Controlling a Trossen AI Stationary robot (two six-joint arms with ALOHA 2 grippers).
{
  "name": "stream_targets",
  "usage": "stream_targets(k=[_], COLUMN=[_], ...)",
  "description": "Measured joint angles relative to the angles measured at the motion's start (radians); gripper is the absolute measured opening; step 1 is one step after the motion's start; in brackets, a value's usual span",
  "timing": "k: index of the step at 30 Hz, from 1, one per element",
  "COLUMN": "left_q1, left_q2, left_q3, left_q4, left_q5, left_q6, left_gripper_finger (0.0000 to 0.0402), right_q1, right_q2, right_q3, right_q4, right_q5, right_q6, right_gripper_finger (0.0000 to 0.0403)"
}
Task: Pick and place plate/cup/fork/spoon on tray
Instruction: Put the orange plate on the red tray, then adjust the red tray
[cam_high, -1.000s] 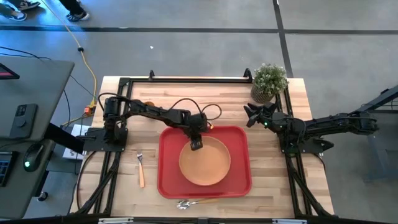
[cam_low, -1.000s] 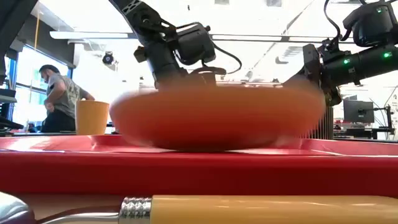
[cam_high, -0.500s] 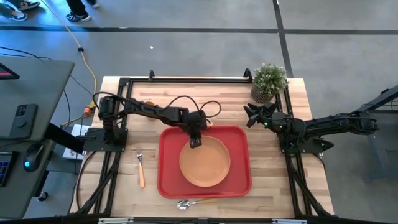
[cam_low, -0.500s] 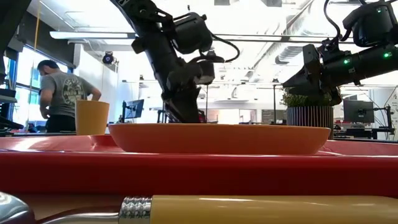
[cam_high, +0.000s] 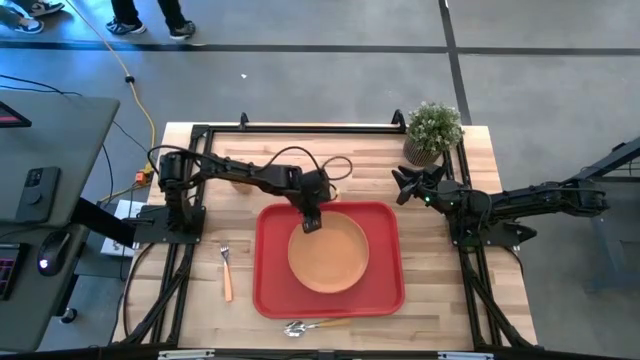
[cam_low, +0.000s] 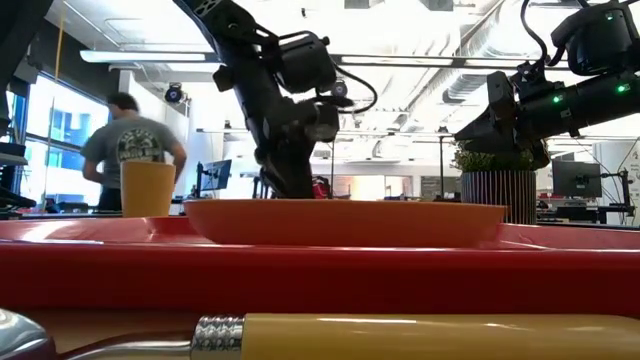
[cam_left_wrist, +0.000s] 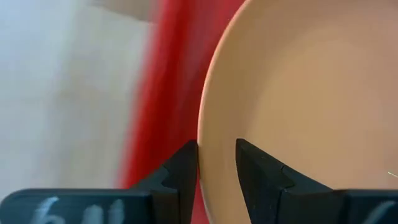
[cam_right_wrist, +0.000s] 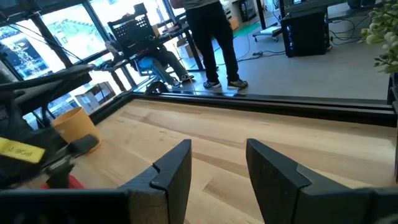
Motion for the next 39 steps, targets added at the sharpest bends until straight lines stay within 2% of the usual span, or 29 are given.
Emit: stream_targets(k=[6, 12, 18, 27, 32, 39], left_q1=[-0.037, -0.019, 0.013, 0.017, 0.033, 0.071], left_q2=[-0.007, -0.059, -0.114, -0.067, -0.025, 0.004], left_q3=[0.0, 0.002, 0.002, -0.078, -0.081, -0.081], left_q4=[-0.003, -0.016, -0.036, 0.026, 0.037, 0.063], left_q5=[0.015, -0.114, -0.128, -0.123, -0.121, -0.112], left_q6=[0.024, 0.041, 0.103, 0.083, 0.074, 0.098], left_gripper_finger=[0.0086, 0.0087, 0.0073, 0.0027, 0.0004, 0.0002], right_q1=[0.0, 0.0, 0.0, 0.0, 0.0, 0.0], right_q2=[0.0, 0.0, 0.0, 0.0, 0.0, 0.0], right_q3=[0.0, 0.0, 0.0, 0.0, 0.0, 0.0], right_q4=[0.0, 0.004, 0.008, 0.004, 0.004, 0.003], right_q5=[0.0, 0.0, 0.0, -0.002, -0.002, -0.003], right_q6=[0.0, 0.003, 0.003, 0.002, 0.003, 0.01], right_gripper_finger=[0.0144, 0.0144, 0.0144, 0.0144, 0.0144, 0.0144])
